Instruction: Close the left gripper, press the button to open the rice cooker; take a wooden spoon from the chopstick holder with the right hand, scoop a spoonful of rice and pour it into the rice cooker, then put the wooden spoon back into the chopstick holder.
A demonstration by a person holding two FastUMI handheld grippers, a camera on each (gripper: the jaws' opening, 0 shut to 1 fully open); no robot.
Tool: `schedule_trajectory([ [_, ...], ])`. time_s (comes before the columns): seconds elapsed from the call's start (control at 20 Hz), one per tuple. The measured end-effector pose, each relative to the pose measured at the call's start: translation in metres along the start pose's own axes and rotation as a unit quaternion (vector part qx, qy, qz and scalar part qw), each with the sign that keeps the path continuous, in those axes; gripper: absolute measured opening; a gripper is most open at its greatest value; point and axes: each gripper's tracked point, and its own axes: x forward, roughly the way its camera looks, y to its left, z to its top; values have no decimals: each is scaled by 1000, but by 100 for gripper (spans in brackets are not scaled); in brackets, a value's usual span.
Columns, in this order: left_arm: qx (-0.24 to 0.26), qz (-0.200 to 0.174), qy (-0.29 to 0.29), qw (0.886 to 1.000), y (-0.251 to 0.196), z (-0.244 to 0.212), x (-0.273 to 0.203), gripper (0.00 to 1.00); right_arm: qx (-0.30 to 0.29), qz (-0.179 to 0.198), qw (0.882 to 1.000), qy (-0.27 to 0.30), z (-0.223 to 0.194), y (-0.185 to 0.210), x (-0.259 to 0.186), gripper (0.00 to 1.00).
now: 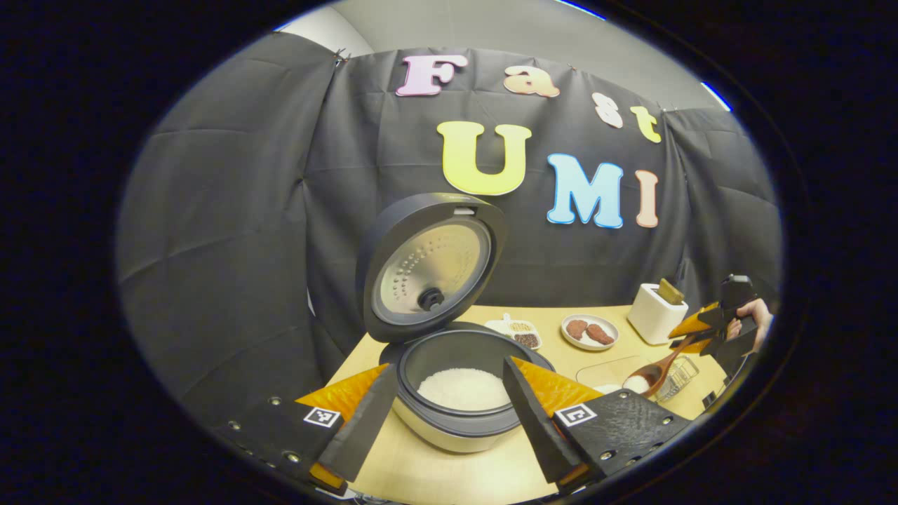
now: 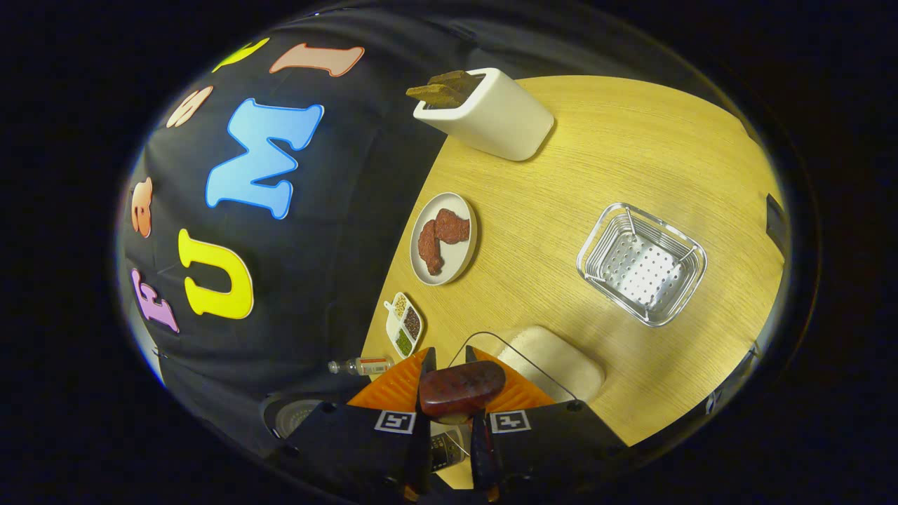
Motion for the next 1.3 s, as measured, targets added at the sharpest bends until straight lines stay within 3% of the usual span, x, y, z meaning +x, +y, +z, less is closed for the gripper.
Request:
schedule_trajectory([
  [0.15,-3,5,0,1000,1,0,-5,95,20,30,999,4,8,26,-5,21],
  [0.3,-7,10,6,1000,4,-9,-7,94,31,73,997,19,7,64,-10,24],
  [0.5,-20,22,9,1000,13,-12,-11,94,9,119,992,43,-8,114,-9,24],
  [0.9,-36,52,8,998,40,-19,-10,94,-54,169,975,132,-91,204,22,24],
  [1.1,-45,72,12,996,57,-28,-15,94,-106,176,965,162,-139,234,42,19],
  [1.15,-48,78,12,996,62,-28,-15,94,-122,177,962,167,-150,241,48,24],
  [1.3,-56,93,12,994,77,-28,-21,95,-175,177,953,174,-186,257,60,24],
])
